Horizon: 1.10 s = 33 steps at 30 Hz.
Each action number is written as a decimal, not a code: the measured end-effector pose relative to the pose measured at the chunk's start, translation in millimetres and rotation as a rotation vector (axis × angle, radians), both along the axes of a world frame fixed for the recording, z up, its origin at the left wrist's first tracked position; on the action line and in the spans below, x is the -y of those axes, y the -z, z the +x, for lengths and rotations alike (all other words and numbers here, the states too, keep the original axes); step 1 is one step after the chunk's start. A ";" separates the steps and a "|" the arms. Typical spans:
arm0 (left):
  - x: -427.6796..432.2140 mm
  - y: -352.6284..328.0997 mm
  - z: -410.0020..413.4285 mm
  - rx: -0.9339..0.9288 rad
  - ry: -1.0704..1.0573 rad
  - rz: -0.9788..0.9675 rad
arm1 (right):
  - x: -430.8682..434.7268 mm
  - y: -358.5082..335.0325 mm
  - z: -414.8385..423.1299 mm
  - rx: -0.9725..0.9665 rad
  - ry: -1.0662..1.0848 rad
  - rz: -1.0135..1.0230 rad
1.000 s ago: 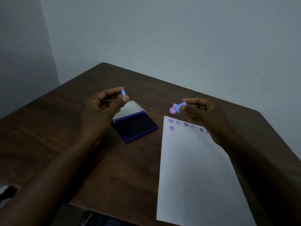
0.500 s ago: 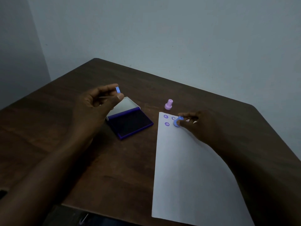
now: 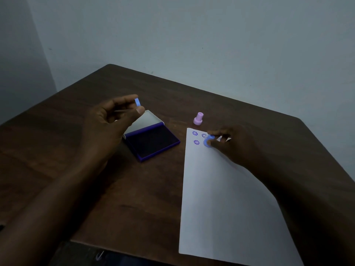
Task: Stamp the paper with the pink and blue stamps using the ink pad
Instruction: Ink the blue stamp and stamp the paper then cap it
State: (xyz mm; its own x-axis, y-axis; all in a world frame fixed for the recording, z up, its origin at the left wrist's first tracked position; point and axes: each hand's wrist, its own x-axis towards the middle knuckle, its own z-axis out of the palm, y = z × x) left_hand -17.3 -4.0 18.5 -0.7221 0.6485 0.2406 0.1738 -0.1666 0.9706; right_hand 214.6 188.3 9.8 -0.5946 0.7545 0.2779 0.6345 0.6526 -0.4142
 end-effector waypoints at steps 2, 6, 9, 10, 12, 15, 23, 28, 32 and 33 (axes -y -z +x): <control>0.1 0.4 0.8 -0.004 0.005 -0.004 | 0.5 0.3 -0.3 -0.002 0.000 -0.004; -0.4 1.6 1.0 -0.028 0.016 -0.016 | 1.8 0.6 -1.7 -0.018 0.010 -0.001; -1.2 1.4 2.1 -0.046 0.033 -0.027 | 1.5 -0.9 -1.1 -0.017 -0.014 0.013; -0.8 0.9 2.5 -0.051 0.039 -0.029 | 1.6 -1.5 -1.0 -0.016 -0.020 0.018; -0.7 0.5 3.0 -0.061 0.043 -0.037 | 1.0 -2.4 -0.9 -0.007 -0.027 0.021; -0.8 0.7 3.7 -0.066 0.048 -0.040 | 0.6 -2.3 -1.2 -0.004 -0.038 0.028; -3.3 1.7 3.8 -0.086 0.052 -0.065 | -1.4 0.2 0.2 -0.027 -0.040 0.014; -2.2 1.1 2.9 -0.080 0.044 -0.076 | -2.7 1.3 0.3 -0.030 -0.014 -0.024; -2.1 1.5 4.7 -0.065 0.035 -0.085 | -1.7 -5.5 9.2 -0.189 0.010 -0.236; -1.6 1.7 5.1 -0.061 0.035 -0.086 | 0.2 -9.3 13.5 -0.361 0.046 -0.305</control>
State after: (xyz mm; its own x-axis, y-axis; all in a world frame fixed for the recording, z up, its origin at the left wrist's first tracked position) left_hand -12.3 -2.4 16.8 -0.6842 0.6934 0.2257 0.2280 -0.0906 0.9694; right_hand 228.1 188.1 19.1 -0.4647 0.8572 0.2219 0.4405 0.4412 -0.7818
